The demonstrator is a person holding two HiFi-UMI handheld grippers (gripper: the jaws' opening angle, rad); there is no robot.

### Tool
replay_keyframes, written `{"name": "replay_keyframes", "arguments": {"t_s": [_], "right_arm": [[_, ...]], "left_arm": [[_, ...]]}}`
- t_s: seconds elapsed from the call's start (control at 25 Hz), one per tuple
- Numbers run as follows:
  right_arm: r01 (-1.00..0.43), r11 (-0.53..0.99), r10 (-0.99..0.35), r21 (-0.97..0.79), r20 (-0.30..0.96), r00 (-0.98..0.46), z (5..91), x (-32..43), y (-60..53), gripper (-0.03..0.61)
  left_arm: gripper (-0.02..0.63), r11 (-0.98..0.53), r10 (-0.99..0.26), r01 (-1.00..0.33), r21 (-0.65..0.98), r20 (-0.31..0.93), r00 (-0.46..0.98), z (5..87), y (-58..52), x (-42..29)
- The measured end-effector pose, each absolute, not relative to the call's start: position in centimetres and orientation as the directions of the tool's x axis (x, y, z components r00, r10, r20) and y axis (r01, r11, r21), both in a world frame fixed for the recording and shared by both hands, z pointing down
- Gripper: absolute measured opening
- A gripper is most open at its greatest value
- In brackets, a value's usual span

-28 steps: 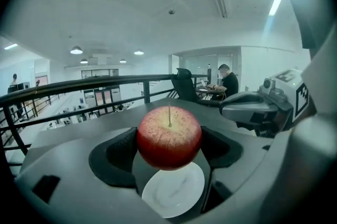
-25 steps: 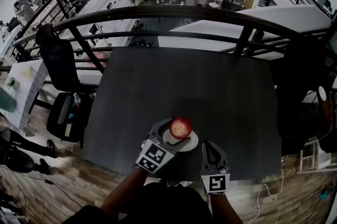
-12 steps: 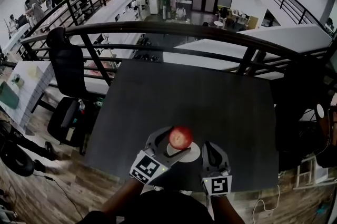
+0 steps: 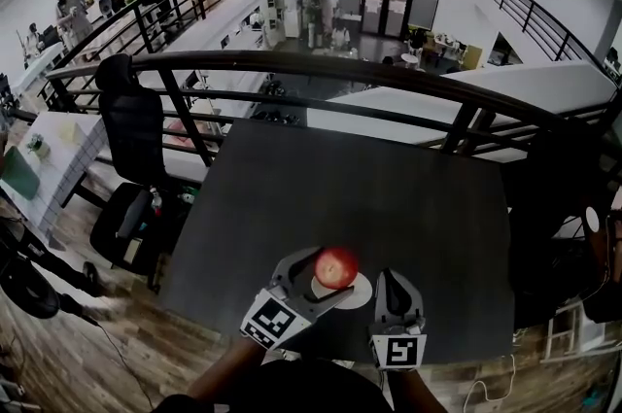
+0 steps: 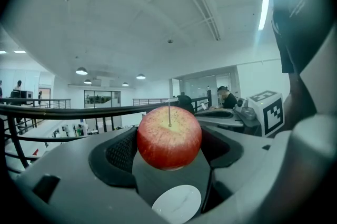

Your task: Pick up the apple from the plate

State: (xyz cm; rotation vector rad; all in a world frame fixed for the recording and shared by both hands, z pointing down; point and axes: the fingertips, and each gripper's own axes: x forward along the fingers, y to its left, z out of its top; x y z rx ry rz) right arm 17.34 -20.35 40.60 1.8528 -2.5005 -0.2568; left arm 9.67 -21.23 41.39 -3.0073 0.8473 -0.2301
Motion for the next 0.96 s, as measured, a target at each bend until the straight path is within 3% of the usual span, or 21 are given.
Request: {"name": "replay_keyframes", "arguments": {"t_s": [0.96], "right_arm": [[-0.957, 0.254, -0.959, 0.142, -0.088, -0.268, 41.1, 18.5, -19.9, 0.023]], "left_arm": [[0.393, -0.877, -0.478, -0.481, -0.017, 0.154, 0.865, 43.3, -20.5, 10.7]]}}
